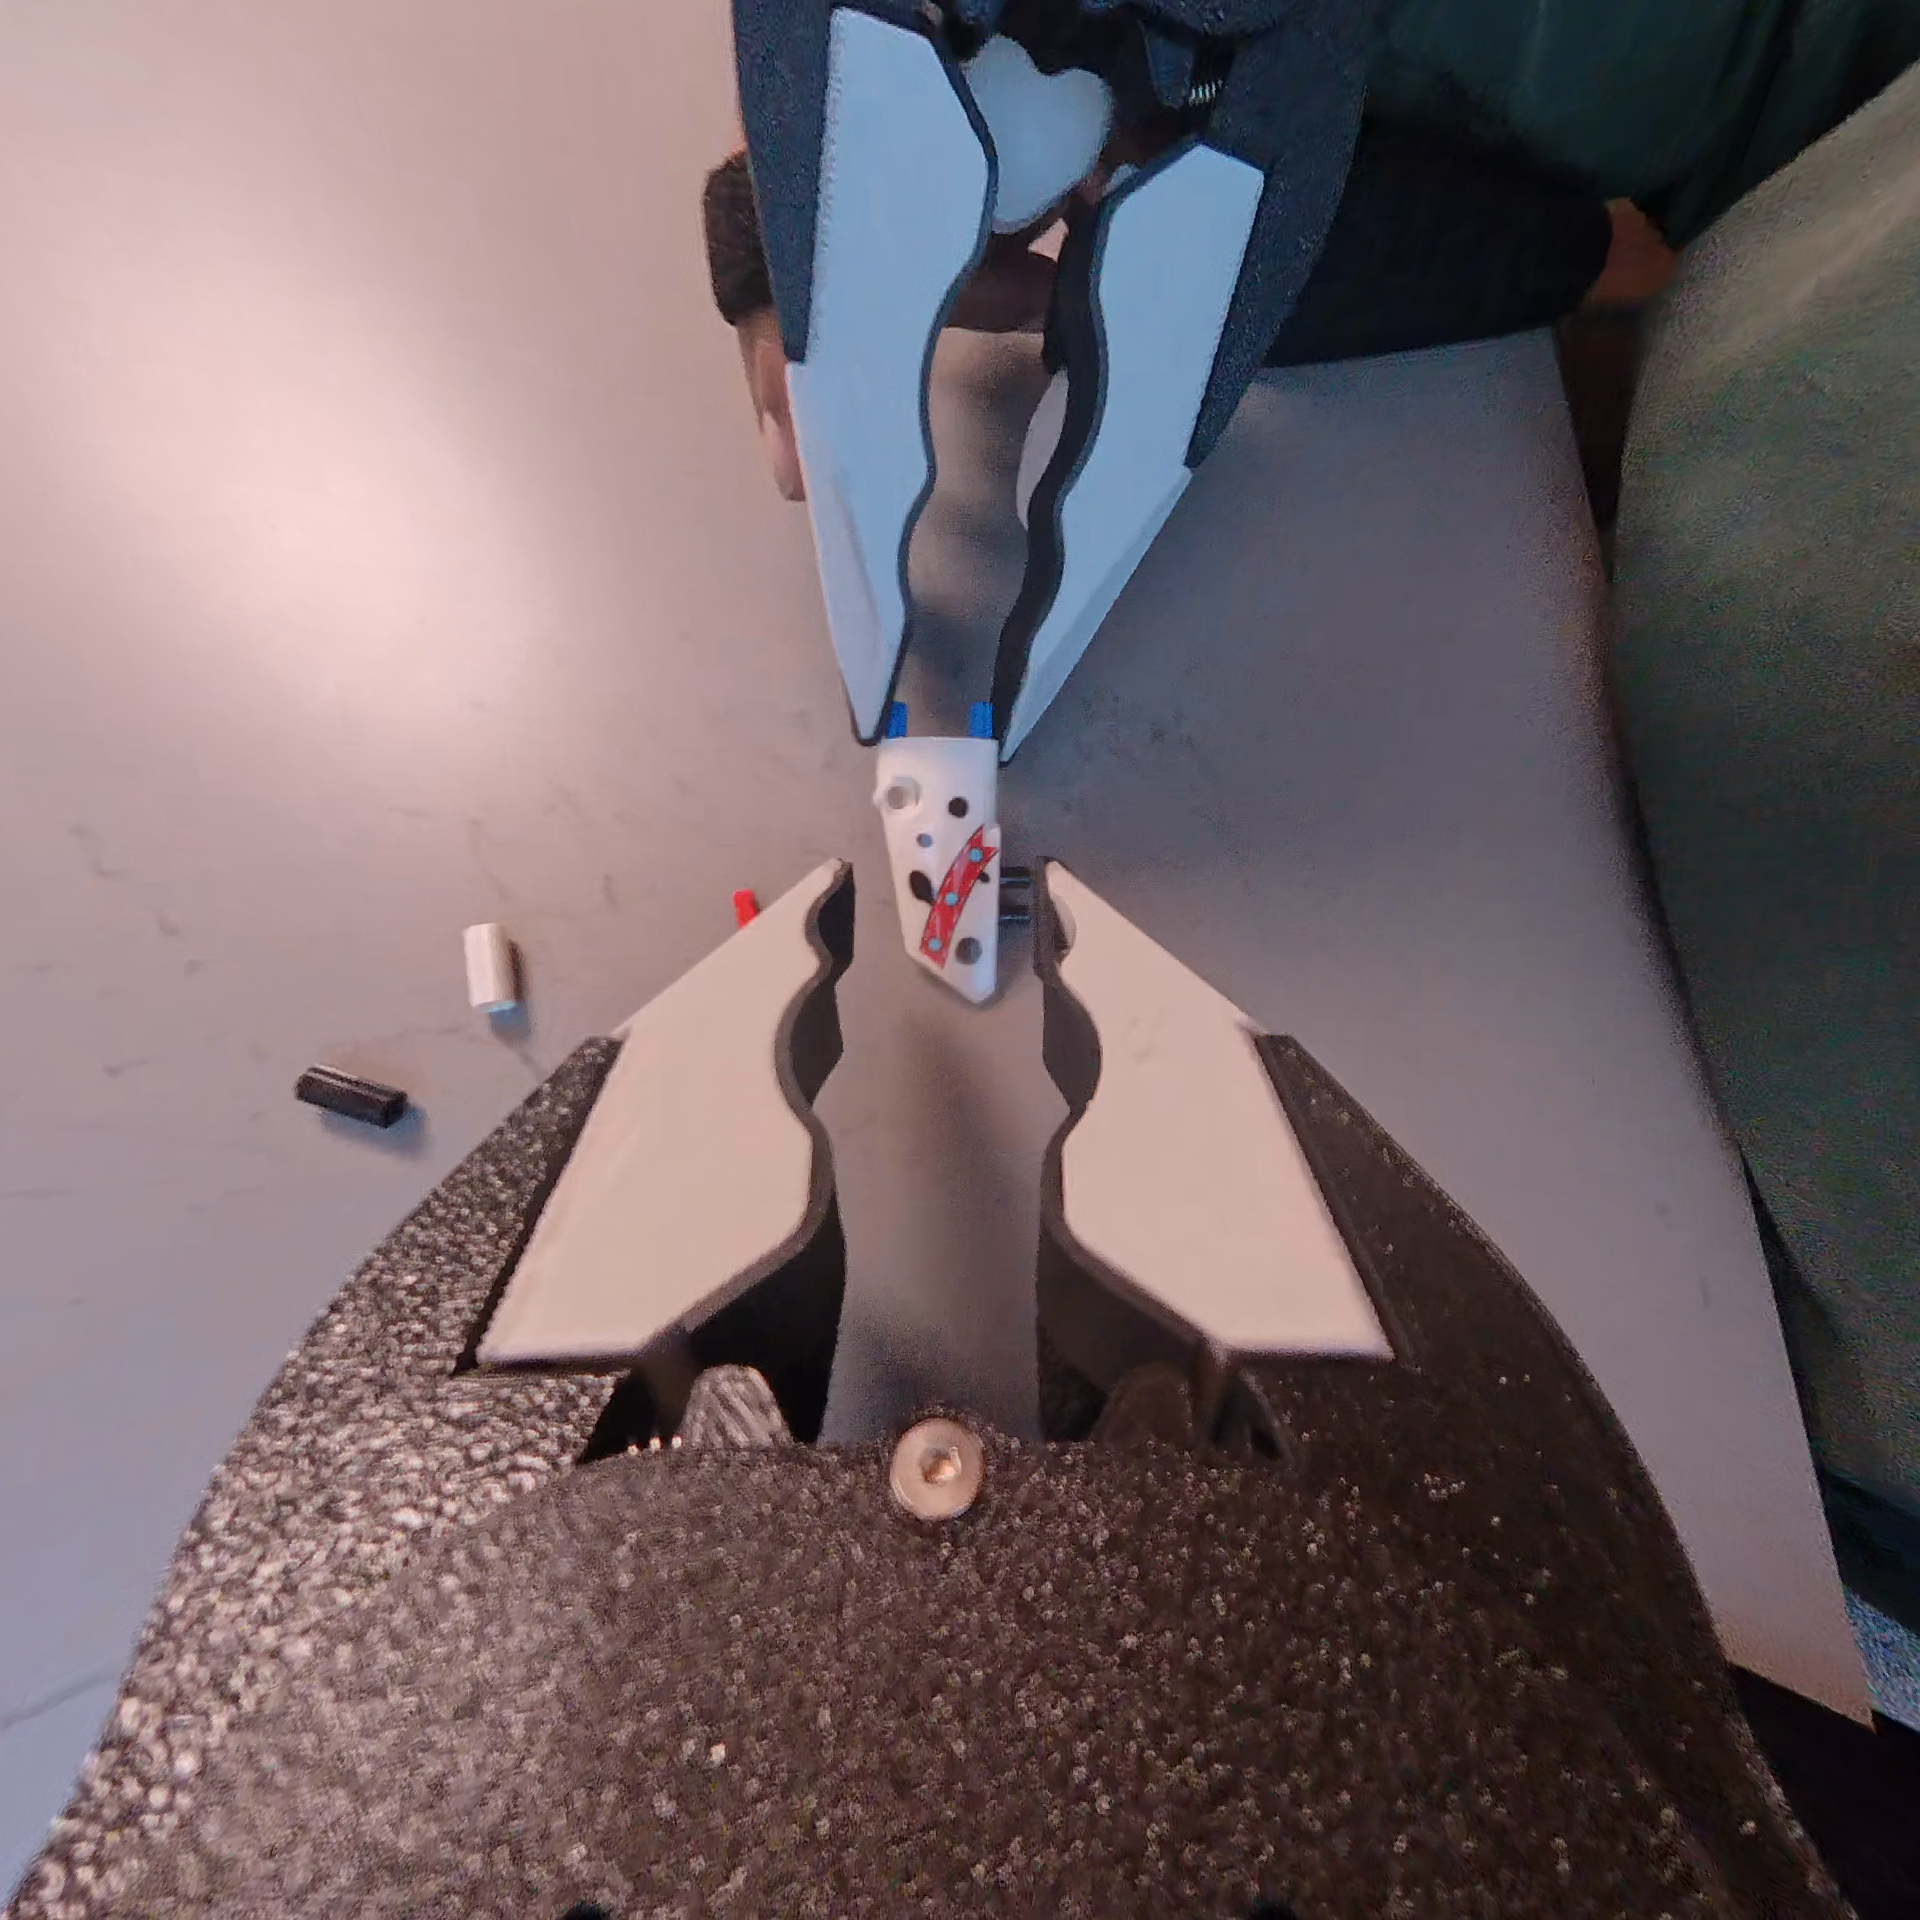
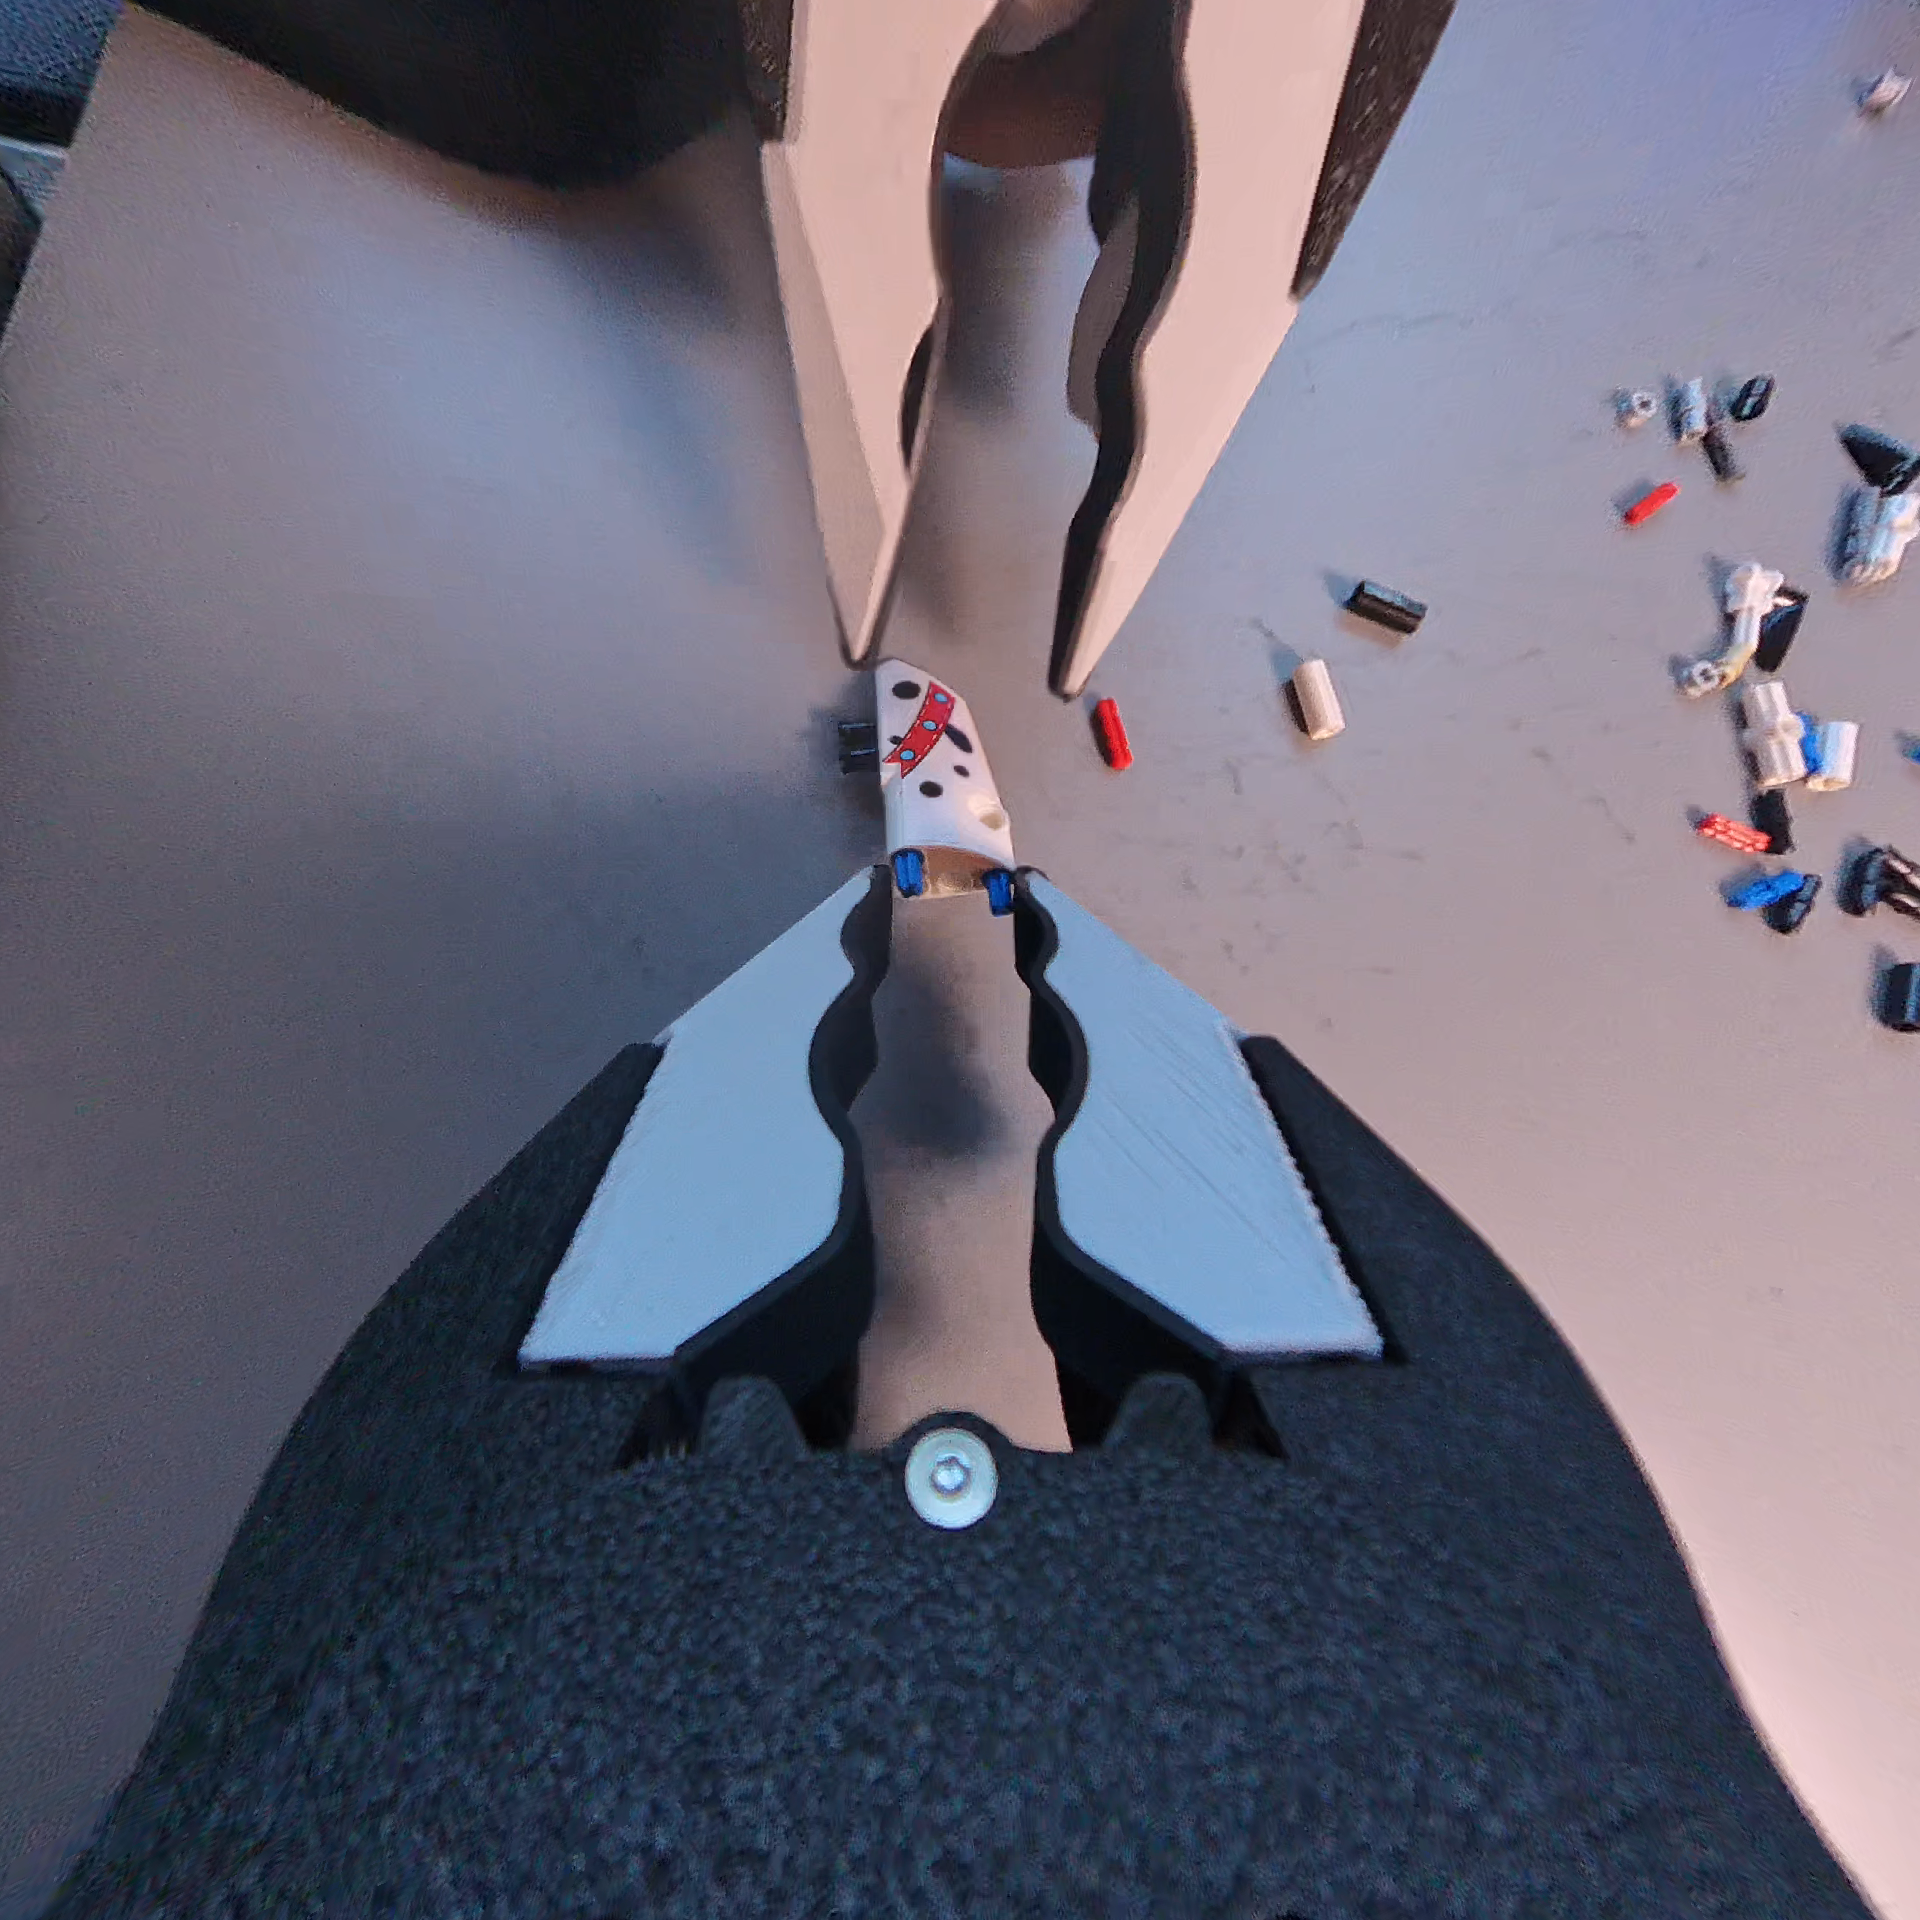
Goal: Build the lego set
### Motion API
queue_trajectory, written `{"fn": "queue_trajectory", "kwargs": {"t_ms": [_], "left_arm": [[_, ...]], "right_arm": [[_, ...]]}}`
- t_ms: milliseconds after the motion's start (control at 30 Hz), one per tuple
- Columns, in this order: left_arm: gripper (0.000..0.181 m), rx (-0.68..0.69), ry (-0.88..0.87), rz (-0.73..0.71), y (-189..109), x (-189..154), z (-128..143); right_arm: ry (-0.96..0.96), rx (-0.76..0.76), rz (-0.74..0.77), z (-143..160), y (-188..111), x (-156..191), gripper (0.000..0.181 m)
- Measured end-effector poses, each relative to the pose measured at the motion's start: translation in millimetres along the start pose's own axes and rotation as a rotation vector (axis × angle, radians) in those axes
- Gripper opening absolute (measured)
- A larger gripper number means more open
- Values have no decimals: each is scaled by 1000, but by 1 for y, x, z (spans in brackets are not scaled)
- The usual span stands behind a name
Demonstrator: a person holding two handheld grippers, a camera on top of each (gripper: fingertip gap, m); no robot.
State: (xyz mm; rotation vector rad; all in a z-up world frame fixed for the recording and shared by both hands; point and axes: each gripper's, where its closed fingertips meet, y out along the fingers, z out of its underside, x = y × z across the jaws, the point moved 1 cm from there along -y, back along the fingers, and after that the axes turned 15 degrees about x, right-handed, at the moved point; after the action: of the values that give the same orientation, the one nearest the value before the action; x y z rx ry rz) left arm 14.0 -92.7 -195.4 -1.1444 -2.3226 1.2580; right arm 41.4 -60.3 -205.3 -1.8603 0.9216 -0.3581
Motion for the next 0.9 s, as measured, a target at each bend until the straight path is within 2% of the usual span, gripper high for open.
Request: {"fn": "queue_trajectory", "kwargs": {"t_ms": [200, 267, 400, 533, 667, 800, 900], "left_arm": [[35, 163, 65, -13, 14, -9, 19], [27, 180, 76, -37, 14, -7, 21], [26, 195, 78, -49, 9, -4, 27], [26, 200, 45, -85, 0, 10, 36], [26, 185, 11, -92, -6, 17, 43], [26, 170, 0, -101, -9, 21, 45], [28, 167, 1, -93, -9, 20, 46]], "right_arm": [[48, -11, 40, -23, 15, 10, 23], [52, -29, 37, -27, 20, 12, 23], [49, -76, -25, -26, 14, 14, 32], [127, -112, 57, -21, 2, -35, 28], [115, -74, 89, -22, 14, -74, 26], [65, 12, 13, -23, 38, -84, 22], [40, 34, -36, -27, 40, -83, 18]]}}
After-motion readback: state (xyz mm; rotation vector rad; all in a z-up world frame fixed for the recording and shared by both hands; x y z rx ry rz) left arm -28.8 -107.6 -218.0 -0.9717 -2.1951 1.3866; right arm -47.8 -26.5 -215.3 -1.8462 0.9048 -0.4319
